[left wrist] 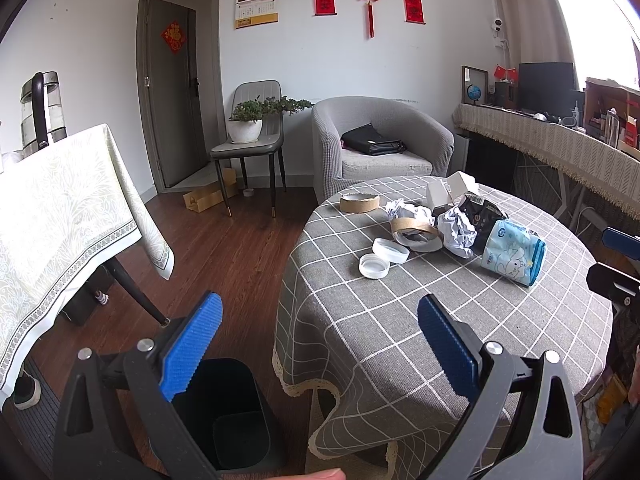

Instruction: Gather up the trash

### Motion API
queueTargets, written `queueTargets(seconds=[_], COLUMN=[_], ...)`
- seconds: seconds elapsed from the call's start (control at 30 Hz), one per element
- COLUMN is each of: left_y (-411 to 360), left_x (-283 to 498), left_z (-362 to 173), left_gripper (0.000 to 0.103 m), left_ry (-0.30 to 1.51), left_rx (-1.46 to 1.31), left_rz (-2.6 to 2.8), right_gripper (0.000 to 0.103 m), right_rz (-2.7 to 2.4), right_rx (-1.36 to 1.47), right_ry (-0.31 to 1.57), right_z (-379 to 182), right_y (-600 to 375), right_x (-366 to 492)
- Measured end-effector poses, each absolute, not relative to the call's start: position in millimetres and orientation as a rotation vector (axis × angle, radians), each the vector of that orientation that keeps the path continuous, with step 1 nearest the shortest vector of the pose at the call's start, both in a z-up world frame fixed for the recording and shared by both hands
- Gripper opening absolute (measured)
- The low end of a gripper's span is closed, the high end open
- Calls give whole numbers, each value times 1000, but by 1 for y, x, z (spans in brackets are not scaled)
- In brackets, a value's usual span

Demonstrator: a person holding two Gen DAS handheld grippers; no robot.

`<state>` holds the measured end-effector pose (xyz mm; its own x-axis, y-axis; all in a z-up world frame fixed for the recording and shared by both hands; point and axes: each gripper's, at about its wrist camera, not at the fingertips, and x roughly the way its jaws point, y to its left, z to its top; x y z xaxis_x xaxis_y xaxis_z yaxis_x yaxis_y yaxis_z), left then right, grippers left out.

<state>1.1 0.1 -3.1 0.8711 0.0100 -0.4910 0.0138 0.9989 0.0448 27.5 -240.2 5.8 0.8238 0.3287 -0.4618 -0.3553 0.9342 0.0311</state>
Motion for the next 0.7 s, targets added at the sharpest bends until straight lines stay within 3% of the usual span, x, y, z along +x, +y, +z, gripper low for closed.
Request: queueTargets(seconds=[0.7], left_y=[-1], left_x=[1], left_z=[-3], left_gripper=[100], left_ry=[515], left_rx=[48], left_rz=[-3], right_gripper=[100], right_rz=[365], right_rx=[-44], right_ry=[476], right_z=[6], right_y=[-241], right_x=[27])
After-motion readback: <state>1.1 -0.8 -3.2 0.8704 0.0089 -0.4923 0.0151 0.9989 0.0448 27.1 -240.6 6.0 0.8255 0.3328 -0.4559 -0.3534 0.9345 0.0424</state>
